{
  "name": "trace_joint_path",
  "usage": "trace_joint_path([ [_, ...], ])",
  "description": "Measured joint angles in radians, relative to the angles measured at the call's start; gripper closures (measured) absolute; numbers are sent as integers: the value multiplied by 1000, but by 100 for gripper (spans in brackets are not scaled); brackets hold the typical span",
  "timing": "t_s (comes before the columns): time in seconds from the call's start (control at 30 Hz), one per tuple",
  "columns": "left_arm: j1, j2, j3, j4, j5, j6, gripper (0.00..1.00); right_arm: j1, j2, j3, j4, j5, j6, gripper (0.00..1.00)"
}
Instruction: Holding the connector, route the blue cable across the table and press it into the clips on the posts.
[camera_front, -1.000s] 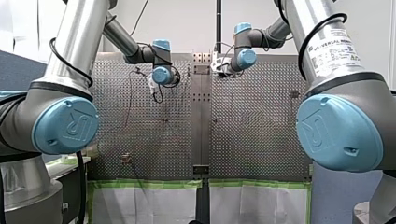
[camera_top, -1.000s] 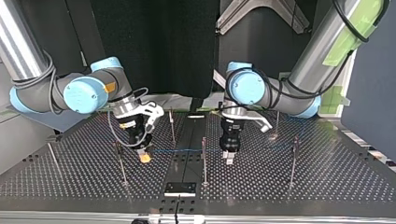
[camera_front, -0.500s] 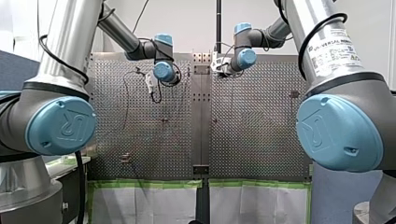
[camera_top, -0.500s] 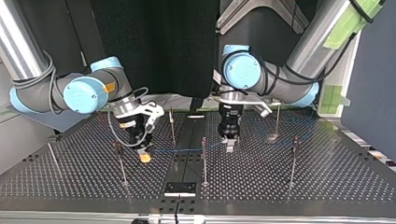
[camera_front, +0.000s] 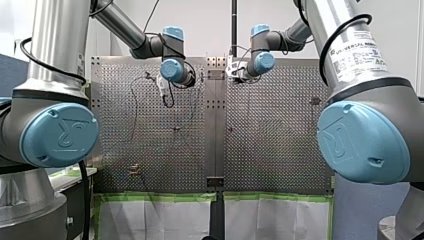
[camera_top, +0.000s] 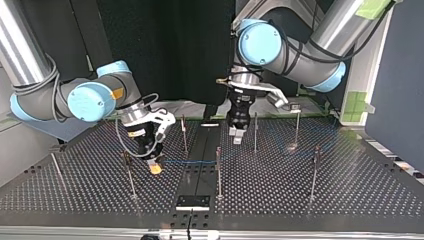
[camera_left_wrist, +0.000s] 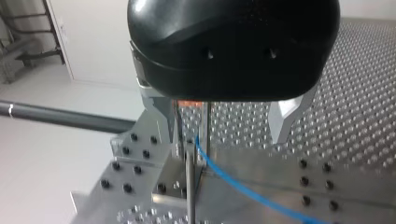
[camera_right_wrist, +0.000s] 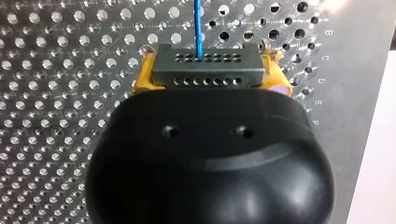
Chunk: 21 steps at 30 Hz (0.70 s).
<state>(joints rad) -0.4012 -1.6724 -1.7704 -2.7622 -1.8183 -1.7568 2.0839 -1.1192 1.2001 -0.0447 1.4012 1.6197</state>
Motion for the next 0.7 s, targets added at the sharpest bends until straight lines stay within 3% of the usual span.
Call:
trace_joint_path([
  [0.37, -56, 90, -3, 44, 25, 25, 0, -11, 0, 0, -1, 1, 7, 100],
  [0.7, -103, 25, 77, -15, -17, 58, 0, -19, 0, -1, -1, 1, 8, 100],
])
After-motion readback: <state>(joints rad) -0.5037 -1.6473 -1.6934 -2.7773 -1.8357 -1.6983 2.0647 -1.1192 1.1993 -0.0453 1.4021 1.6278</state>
